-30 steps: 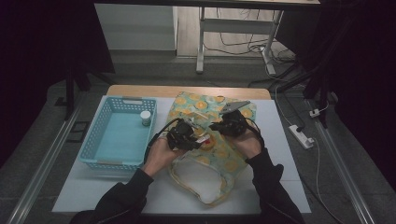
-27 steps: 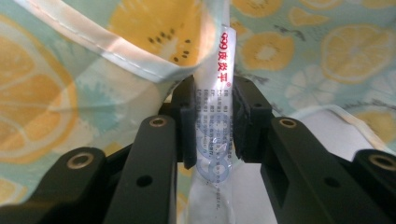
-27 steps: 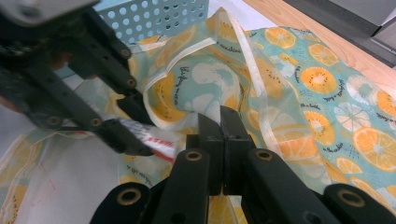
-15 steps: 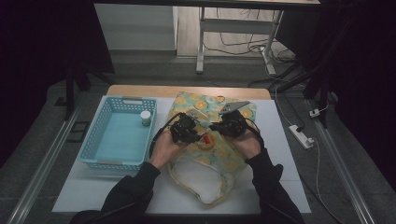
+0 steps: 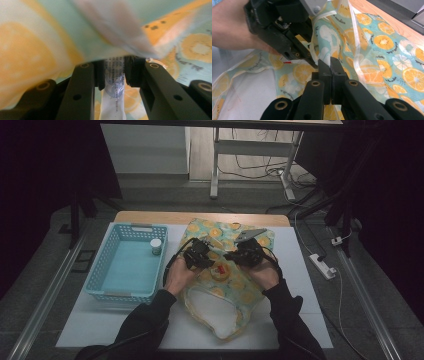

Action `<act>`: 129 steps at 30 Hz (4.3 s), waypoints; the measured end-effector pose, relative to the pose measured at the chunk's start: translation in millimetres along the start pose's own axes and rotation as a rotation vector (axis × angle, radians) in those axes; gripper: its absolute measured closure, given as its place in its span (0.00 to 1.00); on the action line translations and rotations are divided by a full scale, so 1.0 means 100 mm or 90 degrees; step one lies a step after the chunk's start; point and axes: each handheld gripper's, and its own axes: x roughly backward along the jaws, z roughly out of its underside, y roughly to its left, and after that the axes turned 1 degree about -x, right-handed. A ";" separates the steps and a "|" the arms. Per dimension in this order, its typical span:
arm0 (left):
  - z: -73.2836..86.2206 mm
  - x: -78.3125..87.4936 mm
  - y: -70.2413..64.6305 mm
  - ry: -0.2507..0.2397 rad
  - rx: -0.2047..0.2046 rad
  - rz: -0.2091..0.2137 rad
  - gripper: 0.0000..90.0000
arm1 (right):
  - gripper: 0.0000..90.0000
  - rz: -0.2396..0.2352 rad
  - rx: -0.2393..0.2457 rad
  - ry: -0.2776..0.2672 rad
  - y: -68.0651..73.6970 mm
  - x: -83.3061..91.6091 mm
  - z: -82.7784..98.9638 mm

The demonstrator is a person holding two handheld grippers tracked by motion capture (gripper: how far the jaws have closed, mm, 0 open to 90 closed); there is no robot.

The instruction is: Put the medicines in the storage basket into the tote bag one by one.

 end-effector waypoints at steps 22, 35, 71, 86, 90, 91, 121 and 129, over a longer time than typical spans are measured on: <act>0.03 0.12 -0.06 -0.041 -0.016 0.035 0.49 | 0.99 0.001 -0.003 0.003 -0.02 -0.02 0.02; 0.06 0.36 -0.11 -0.069 -0.022 0.093 0.27 | 0.99 0.000 -0.004 0.004 -0.03 -0.02 0.02; 0.57 1.01 0.61 -0.125 0.040 0.078 0.02 | 0.99 0.002 -0.004 0.002 -0.03 -0.01 0.02; 0.82 1.23 1.03 -0.126 0.085 -0.004 0.00 | 0.99 0.002 -0.005 0.005 -0.04 -0.01 0.03; 0.87 1.25 1.16 -0.125 0.100 -0.039 0.00 | 0.99 0.001 -0.005 0.006 -0.04 -0.01 0.03; 0.88 1.25 1.19 -0.125 0.106 -0.047 0.00 | 0.99 0.001 -0.006 0.006 -0.04 -0.01 0.03; 0.79 0.69 1.61 0.022 0.136 -0.119 0.12 | 0.99 -0.001 -0.005 0.005 -0.04 -0.01 0.03; 0.75 0.63 1.60 0.029 0.130 -0.105 0.39 | 0.99 0.000 -0.004 0.006 -0.04 -0.01 0.03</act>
